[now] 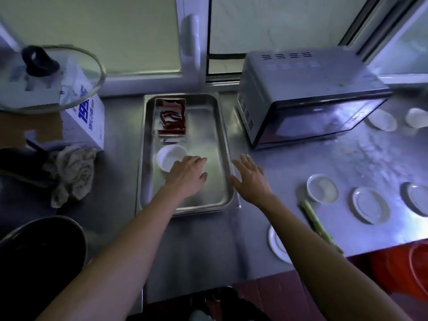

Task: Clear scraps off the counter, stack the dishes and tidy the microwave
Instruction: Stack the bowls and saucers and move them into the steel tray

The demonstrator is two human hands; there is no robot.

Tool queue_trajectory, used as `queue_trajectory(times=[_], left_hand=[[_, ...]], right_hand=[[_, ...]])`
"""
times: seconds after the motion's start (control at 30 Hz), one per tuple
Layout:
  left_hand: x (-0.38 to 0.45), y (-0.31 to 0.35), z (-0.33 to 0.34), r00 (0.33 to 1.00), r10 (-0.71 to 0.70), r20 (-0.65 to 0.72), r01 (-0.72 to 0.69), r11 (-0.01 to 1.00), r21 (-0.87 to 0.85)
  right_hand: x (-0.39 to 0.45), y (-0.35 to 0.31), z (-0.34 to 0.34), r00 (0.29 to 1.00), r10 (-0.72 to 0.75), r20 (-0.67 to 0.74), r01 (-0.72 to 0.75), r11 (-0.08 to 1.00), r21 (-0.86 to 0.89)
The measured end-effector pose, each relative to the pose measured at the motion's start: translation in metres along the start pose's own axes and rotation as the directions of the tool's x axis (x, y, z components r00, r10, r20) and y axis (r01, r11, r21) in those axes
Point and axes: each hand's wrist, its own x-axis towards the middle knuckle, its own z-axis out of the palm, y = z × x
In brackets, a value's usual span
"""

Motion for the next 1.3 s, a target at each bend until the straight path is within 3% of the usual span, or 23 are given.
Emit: queue_trajectory(times=[0.43, 0.7, 0.97, 1.3], left_hand=[[0.023, 0.155, 0.03, 0.949, 0.298, 0.107, -0.305, 0.951, 0.053], [0.033, 0.288, 0.08, 0.894, 0.405, 0.193, -0.423, 0.904, 0.062], [0.048, 0.396, 0.106, 0.889, 0.389, 0.243, -0.422, 0.901, 0.101], [0.071, 0.421, 0.131, 0.927, 0.261, 0.27, -0.309, 0.939, 0.152]], right_hand=[[-0.127, 0.118, -0.031, 0.928, 0.348, -0.13, -0.347, 0.937, 0.03], [-0.204, 0.225, -0.045, 0.855, 0.508, -0.103, -0.494, 0.859, 0.134], [-0.246, 0.322, -0.07, 0.851, 0.51, -0.123, -0.489, 0.856, 0.166], [-0.233, 0.379, -0.076, 0.893, 0.437, -0.111, -0.419, 0.895, 0.155]])
